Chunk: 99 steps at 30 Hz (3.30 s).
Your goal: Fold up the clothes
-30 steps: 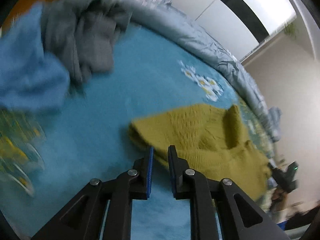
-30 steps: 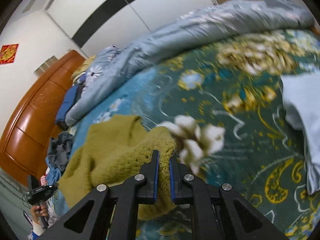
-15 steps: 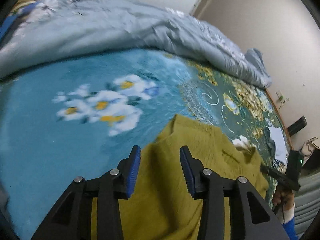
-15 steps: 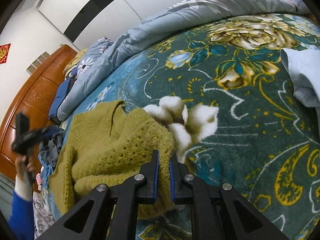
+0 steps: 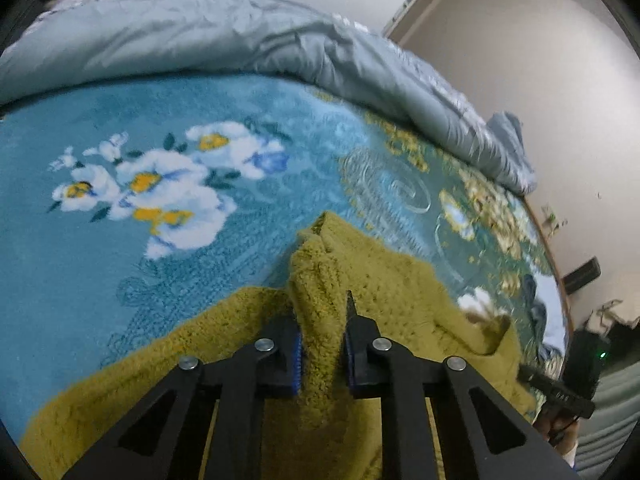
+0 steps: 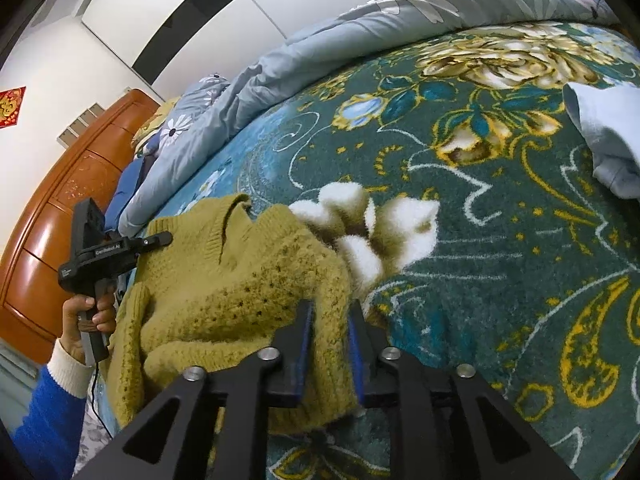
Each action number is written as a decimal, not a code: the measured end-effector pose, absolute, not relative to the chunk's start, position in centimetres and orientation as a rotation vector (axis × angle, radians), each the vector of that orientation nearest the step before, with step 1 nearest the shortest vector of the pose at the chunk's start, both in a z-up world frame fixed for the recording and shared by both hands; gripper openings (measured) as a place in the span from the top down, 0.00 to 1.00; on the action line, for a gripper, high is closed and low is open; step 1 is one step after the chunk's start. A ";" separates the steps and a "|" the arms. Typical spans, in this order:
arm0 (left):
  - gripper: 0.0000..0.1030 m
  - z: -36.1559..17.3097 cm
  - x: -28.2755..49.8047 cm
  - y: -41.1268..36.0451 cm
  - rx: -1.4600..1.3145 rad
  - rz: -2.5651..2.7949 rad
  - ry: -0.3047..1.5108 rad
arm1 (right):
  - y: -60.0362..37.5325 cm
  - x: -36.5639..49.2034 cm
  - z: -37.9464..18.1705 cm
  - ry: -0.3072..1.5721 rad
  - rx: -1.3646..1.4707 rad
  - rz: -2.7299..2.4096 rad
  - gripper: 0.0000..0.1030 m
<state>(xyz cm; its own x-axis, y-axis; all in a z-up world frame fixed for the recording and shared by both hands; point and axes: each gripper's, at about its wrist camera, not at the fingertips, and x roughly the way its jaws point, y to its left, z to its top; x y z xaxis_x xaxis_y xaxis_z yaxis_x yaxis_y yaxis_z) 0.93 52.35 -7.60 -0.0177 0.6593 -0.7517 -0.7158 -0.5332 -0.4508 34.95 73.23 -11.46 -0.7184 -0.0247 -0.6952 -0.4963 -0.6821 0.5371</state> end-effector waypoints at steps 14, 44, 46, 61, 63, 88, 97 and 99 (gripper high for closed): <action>0.85 10.0 4.4 42.2 -0.929 1.941 -0.111 | 70.3 34.7 3.5 0.891 -0.755 2.615 0.90; 0.84 19.1 9.0 32.3 -0.605 2.189 -0.086 | 61.9 32.5 27.1 0.326 -0.443 2.806 0.90; 0.84 14.9 5.2 33.9 -0.690 2.207 -0.088 | 63.6 27.3 23.5 0.345 -0.547 2.776 0.90; 0.85 -5.8 -12.1 41.4 -1.105 2.164 -0.208 | 72.8 4.4 -1.6 0.421 -0.899 2.521 0.90; 0.84 -5.6 -12.1 42.2 -1.080 2.157 -0.198 | 73.9 4.3 -1.4 0.410 -0.839 2.512 0.90; 0.50 -12.4 -3.9 31.3 -1.420 1.916 -0.031 | 73.0 20.1 -5.5 0.667 -1.129 2.514 0.67; 0.67 -12.3 1.8 28.3 -1.388 1.894 -0.116 | 65.9 33.0 -10.4 0.817 -1.359 2.472 0.60; 0.89 -12.3 2.4 28.0 -1.400 1.931 -0.122 | 64.9 33.8 -10.4 0.829 -1.340 2.505 0.60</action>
<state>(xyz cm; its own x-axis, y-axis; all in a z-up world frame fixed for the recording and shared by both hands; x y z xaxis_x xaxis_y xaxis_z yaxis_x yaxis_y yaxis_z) 2.39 28.00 -12.30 -0.1351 0.6048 -0.7848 -0.5012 -0.7250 -0.4725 33.81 64.93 -10.44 -0.5770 -0.0984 -0.8108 -0.4047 -0.8278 0.3885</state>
